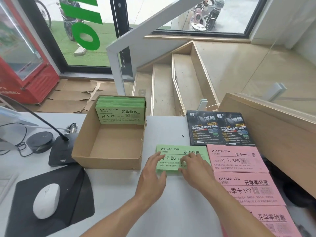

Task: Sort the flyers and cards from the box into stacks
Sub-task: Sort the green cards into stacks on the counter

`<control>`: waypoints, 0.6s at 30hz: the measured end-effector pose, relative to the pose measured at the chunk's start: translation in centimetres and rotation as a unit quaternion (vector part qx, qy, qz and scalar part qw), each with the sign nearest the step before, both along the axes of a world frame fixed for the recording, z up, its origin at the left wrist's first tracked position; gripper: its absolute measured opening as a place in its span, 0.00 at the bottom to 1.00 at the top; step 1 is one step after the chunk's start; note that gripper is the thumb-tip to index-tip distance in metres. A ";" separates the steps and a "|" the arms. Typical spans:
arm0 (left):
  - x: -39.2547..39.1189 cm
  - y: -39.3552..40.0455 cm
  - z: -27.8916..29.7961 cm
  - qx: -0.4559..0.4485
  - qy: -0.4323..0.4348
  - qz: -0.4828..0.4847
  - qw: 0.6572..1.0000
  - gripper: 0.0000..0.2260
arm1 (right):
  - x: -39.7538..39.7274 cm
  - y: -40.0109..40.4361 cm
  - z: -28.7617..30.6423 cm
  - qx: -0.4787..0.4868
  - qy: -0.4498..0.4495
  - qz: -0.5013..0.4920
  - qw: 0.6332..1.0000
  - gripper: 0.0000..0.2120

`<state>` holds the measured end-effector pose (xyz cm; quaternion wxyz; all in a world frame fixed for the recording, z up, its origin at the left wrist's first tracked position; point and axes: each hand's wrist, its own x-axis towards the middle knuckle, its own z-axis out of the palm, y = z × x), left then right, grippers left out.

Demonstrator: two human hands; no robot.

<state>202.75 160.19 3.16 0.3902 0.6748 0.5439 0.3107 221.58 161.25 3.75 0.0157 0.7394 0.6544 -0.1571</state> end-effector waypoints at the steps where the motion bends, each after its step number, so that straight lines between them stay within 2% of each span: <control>1: -0.6 -0.1 0.6 0.036 -0.015 -0.008 0.999 0.23 | -0.3 0.4 0.5 -0.001 0.003 -0.005 1.000 0.18; 5: -3.9 1.5 3.7 0.164 -0.059 -0.001 0.985 0.18 | -3.1 3.0 3.1 0.092 0.066 -0.002 0.994 0.17; 7: -6.4 3.5 4.4 0.205 -0.041 0.026 0.978 0.16 | -5.6 4.8 4.3 0.148 0.122 0.016 0.981 0.15; 9: -9.6 6.1 4.2 0.232 0.026 0.050 0.971 0.17 | -8.5 6.8 5.2 0.175 0.166 0.045 0.969 0.15; 12: -14.6 10.5 3.2 0.222 0.175 0.068 0.957 0.21 | -12.6 10.2 5.8 0.184 0.182 0.087 0.962 0.19; 15: -18.2 13.9 2.8 0.178 0.301 0.086 0.933 0.24 | -15.7 14.1 5.5 0.163 0.139 0.115 0.970 0.25; 18: -19.0 15.3 2.7 0.127 0.358 0.059 0.923 0.27 | -17.4 17.8 4.3 0.125 0.055 0.156 0.978 0.30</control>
